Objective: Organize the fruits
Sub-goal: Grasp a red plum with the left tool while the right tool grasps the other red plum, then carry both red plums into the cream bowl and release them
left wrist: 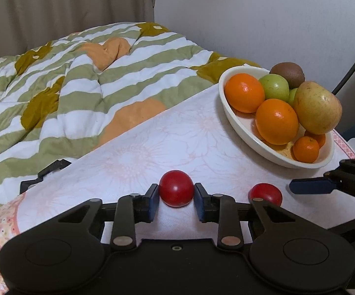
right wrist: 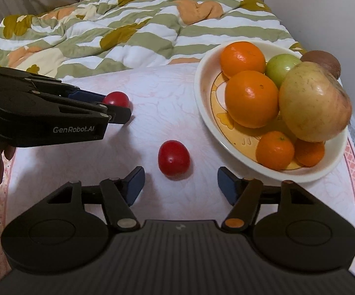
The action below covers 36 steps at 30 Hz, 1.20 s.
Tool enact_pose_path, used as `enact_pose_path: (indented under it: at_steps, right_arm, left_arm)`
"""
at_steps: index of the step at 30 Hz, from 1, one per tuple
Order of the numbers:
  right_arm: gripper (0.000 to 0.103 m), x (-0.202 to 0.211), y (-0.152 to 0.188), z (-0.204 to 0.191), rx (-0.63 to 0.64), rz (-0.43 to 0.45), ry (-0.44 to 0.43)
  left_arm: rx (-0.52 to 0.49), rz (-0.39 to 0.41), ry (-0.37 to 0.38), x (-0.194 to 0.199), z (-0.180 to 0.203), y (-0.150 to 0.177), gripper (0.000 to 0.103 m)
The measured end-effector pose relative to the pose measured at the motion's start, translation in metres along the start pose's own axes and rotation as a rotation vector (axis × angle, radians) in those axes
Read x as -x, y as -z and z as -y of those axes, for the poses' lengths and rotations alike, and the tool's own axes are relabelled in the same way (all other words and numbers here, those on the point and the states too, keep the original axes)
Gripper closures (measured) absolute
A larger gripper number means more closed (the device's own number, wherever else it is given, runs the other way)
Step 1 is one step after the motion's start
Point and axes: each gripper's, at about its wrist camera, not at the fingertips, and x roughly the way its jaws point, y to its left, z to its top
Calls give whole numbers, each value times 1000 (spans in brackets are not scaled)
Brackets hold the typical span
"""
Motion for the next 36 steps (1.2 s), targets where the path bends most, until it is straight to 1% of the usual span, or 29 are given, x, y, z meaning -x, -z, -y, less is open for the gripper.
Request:
enact_pose_path:
  at_steps: [1, 3, 7, 8, 9, 15, 24, 31, 36]
  right_arm:
    - [26, -1, 0, -1, 3, 3, 0]
    - [33, -2, -1, -1, 11, 9, -3]
    - [39, -5, -3, -4, 29, 23, 1]
    - [47, -5, -4, -5, 36, 25, 0]
    - [59, -7, -4, -5, 42, 22, -5]
    - [59, 6, -5, -9, 60, 50, -11]
    - [59, 46, 2, -11, 79, 115, -38]
    - [59, 84, 19, 2, 79, 157, -60]
    - [59, 113, 33, 28, 87, 193, -88]
  left_arm:
    - [-4, 2, -4, 1, 0, 1, 69]
    - [-4, 3, -11, 3, -1, 3, 69]
    - [18, 3, -28, 9, -5, 8, 69]
    - [26, 3, -32, 11, -6, 10, 70]
    - [35, 5, -37, 14, -7, 11, 70]
    - [72, 29, -69, 35, -7, 18, 70]
    - [116, 93, -112, 79, 9, 31, 70]
    - [168, 146, -130, 115, 40, 41, 70]
    - [199, 184, -162, 134, 76, 48, 70]
